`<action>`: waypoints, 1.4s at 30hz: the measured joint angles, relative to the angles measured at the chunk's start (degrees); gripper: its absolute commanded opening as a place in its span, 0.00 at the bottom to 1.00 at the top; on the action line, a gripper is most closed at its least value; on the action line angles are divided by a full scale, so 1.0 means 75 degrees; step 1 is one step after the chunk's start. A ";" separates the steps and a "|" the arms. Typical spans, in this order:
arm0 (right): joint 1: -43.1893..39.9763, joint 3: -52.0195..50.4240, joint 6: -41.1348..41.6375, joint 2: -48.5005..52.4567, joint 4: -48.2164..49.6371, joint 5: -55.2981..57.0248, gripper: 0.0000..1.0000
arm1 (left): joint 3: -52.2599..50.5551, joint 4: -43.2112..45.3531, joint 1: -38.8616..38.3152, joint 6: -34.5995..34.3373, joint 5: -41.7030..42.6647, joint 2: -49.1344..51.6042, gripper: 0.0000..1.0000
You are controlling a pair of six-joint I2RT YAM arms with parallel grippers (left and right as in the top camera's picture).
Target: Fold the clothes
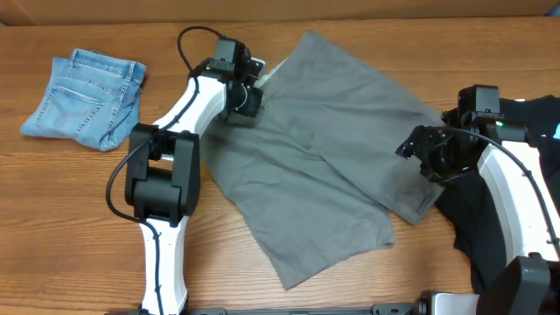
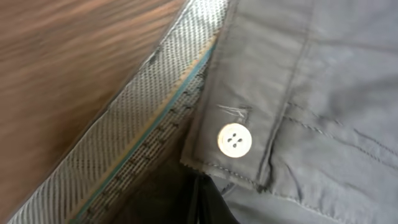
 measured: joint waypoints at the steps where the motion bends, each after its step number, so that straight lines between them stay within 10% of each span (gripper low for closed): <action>1: 0.0000 0.0000 -0.0012 -0.0003 0.0003 0.0000 0.73 | 0.0038 -0.0137 0.0067 -0.0233 -0.0128 0.0000 0.04; 15: 0.0015 -0.0003 -0.0085 -0.0003 0.0379 0.0367 0.78 | 0.0163 -0.1352 0.2996 -0.1530 0.0466 -0.0073 0.10; 26: 0.0443 -0.0836 -0.0090 0.0169 0.2483 -0.0128 0.71 | -0.0064 -0.1498 0.2850 -0.0970 0.1183 -0.1594 0.37; 42: 0.1131 -0.0784 0.0152 0.1789 0.6152 -0.0265 0.68 | -0.0061 -0.3383 0.1757 -0.0169 0.2267 -0.4421 0.43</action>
